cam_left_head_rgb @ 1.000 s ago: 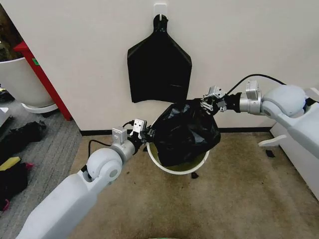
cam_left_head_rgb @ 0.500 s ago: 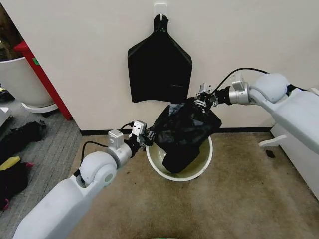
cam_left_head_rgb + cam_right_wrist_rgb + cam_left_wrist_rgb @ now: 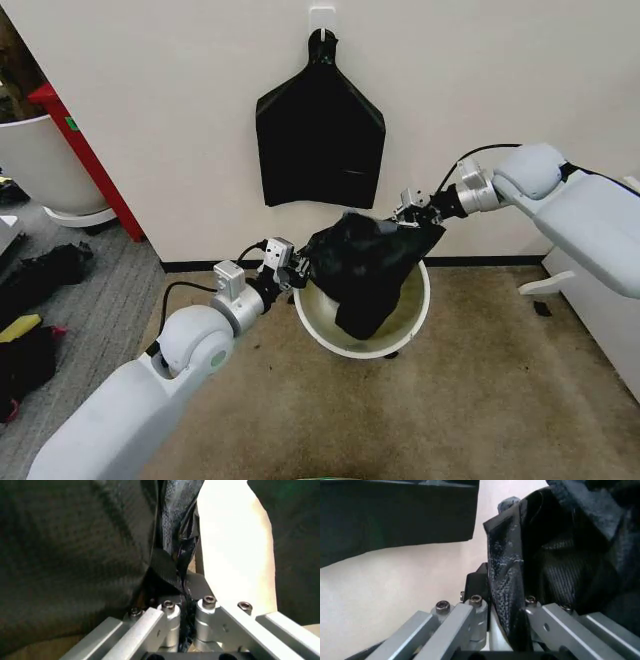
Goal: Place the garbage bag over the trash bin.
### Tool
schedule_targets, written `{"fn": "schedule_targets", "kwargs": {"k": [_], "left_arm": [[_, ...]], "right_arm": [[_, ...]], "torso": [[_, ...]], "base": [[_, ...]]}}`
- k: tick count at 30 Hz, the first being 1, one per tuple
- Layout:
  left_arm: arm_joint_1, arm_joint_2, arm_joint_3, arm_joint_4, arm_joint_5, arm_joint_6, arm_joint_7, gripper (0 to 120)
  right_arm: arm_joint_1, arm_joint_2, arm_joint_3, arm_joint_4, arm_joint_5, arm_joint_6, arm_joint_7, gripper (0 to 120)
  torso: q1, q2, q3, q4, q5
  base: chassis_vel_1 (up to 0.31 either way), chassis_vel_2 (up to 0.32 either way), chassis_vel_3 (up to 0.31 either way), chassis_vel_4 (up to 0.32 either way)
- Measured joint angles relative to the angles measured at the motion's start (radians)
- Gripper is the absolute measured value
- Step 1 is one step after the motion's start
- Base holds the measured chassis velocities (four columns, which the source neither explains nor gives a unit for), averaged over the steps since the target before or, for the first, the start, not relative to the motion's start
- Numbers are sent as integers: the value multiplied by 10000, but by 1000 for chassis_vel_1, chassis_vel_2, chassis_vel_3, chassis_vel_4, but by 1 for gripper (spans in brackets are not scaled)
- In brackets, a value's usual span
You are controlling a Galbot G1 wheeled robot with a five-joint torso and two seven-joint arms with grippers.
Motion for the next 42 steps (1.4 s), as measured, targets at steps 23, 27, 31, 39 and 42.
{"fn": "schedule_targets", "kwargs": {"k": [23, 27, 31, 39, 42], "left_arm": [[27, -267, -42, 292, -320, 42, -375, 4], [56, -320, -62, 321, -302, 31, -474, 4], [69, -395, -65, 371, -194, -44, -570, 4], [-105, -382, 106, 624, 422, -327, -540, 4], [-163, -380, 157, 672, 610, -381, -493, 4]], "right_arm": [[-1308, -1938, 1645, 1458, 2203, -1101, 3046, 69], [-1772, -2251, 2213, 1948, 3213, -1592, 4437, 81], [-2705, -2541, 3432, 3107, 4312, -2482, 6516, 97], [-3175, -2458, 4707, 6596, 9109, -5758, 12282, 100], [-2972, -2279, 4662, 7079, 10337, -6470, 13533, 100]], "torso": [[0, 0, -1, -2, 3], [0, 0, -1, -1, -4], [0, 0, -1, -1, 3], [-1, 1, -1, 2, -7], [0, 1, -2, 3, -3]], "base": [[0, 0, 0, 0], [0, 0, 0, 0], [0, 0, 0, 0], [0, 0, 0, 0], [0, 0, 0, 0]]}}
